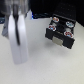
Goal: Open the kcup holder, insert the kcup into the holder, and close the kcup holder
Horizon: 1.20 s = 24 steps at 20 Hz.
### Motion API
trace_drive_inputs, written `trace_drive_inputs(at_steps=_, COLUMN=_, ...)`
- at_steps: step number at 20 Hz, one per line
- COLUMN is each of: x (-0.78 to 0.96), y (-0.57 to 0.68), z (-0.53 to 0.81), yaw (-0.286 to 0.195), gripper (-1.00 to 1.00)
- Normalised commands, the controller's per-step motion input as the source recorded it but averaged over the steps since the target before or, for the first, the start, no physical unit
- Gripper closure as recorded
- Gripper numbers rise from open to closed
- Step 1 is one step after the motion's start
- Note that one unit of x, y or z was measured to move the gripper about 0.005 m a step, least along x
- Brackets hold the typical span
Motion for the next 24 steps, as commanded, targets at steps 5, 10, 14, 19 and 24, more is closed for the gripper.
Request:
trace_drive_inputs(at_steps=5, x=0.03, y=0.62, z=0.7, yaw=0.031, gripper=1.0)
trace_drive_inputs(at_steps=10, x=0.04, y=0.65, z=0.56, yaw=0.007, gripper=1.0)
trace_drive_inputs(at_steps=14, x=0.0, y=0.64, z=0.4, yaw=0.025, gripper=1.0)
trace_drive_inputs(at_steps=19, x=-0.01, y=0.64, z=0.4, yaw=0.023, gripper=1.0)
trace_drive_inputs(at_steps=24, x=0.03, y=0.67, z=0.3, yaw=0.009, gripper=1.0)
